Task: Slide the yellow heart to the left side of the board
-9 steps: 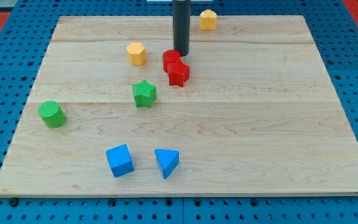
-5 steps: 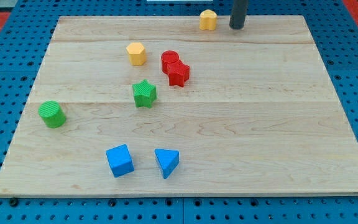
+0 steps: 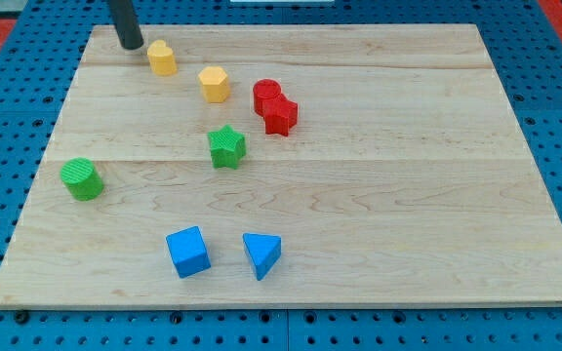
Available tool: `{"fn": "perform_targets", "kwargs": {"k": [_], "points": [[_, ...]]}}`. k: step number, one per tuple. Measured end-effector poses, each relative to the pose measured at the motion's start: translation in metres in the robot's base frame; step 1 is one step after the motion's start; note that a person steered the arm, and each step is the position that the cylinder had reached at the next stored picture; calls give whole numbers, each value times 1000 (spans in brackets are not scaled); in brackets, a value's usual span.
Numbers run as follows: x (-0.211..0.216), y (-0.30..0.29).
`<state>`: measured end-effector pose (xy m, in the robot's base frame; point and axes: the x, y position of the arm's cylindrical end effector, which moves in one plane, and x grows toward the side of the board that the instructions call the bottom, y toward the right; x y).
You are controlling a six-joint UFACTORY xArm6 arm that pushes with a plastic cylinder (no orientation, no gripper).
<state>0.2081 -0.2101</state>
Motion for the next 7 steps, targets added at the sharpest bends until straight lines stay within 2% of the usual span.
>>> {"fn": "perform_targets", "kwargs": {"k": [1, 2, 3, 4, 5, 6, 7], "points": [[-4, 52], [57, 44], [109, -20], [120, -30], [86, -3], [103, 41], [132, 30]]}}
